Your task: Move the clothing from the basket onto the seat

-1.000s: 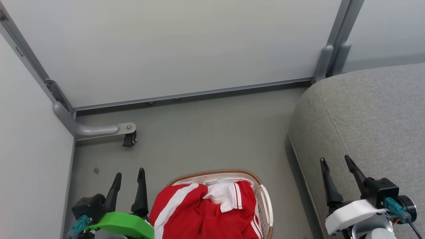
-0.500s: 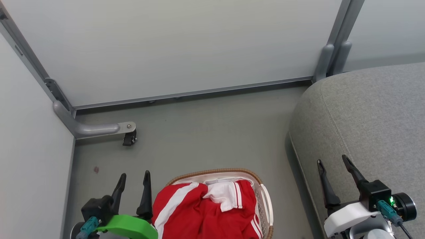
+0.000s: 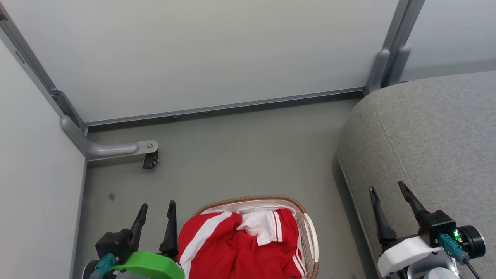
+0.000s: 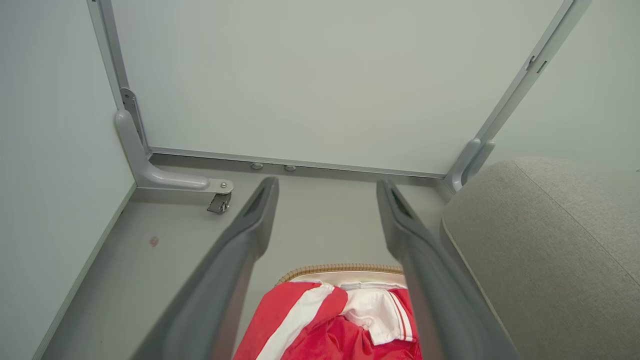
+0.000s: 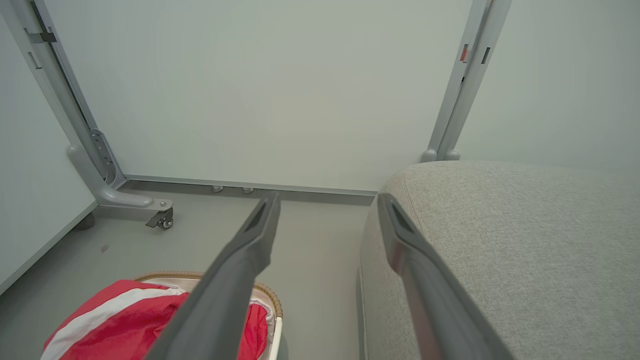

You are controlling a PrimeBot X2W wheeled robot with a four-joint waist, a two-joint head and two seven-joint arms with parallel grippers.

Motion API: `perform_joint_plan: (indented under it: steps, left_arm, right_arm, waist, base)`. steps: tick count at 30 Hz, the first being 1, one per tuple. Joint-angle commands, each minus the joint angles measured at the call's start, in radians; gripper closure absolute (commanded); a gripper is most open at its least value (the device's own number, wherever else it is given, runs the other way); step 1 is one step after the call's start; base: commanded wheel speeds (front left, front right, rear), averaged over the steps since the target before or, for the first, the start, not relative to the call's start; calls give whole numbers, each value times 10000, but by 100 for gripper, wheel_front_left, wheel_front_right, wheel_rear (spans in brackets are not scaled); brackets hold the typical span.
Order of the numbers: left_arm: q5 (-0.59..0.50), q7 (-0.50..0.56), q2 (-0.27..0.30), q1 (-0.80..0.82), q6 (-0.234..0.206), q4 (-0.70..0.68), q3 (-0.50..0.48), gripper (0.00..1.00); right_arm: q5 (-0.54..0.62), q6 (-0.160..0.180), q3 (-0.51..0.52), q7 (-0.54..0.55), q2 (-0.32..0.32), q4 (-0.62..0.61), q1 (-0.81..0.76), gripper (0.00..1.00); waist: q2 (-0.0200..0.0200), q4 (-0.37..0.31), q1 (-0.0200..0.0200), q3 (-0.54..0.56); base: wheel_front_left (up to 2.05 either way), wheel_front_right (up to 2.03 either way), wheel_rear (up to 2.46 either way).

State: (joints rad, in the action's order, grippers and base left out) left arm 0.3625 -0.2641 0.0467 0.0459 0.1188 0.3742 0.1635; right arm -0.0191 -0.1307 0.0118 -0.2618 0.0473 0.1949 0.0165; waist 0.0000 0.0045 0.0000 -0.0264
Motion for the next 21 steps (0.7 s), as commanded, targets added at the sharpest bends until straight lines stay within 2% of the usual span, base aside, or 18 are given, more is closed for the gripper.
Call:
perform_joint_plan:
  steps: [1, 10, 16, 21]
  left_arm:
    - [-53, -7, 66, -51, 43, 21, 2, 0]
    - [-487, -6, 62, 477, 61, 64, 172, 0]
    - [-1439, -1, 78, 1457, 110, 538, 334, 0]
    - [-2271, -2, 472, 2727, 129, 1656, 987, 0]
  right_arm:
    - [-27, 0, 0, -49, 57, -5, -101, 0]
    - [-97, 0, -110, -49, 55, -136, 352, 0]
    - [-194, 0, -258, -49, 55, -256, 1097, 0]
    - [-337, 0, -352, -49, 49, -375, 1845, 0]
  waist:
    - [0, -7, 0, -17]
    - [0, -160, 0, -857]
    - [0, -531, 0, -2229]
    - [0, -906, 0, -3623]
  base:
    - [0, 0, 0]
    - [0, 0, 0]
    - [0, 0, 0]
    - [0, 0, 0]
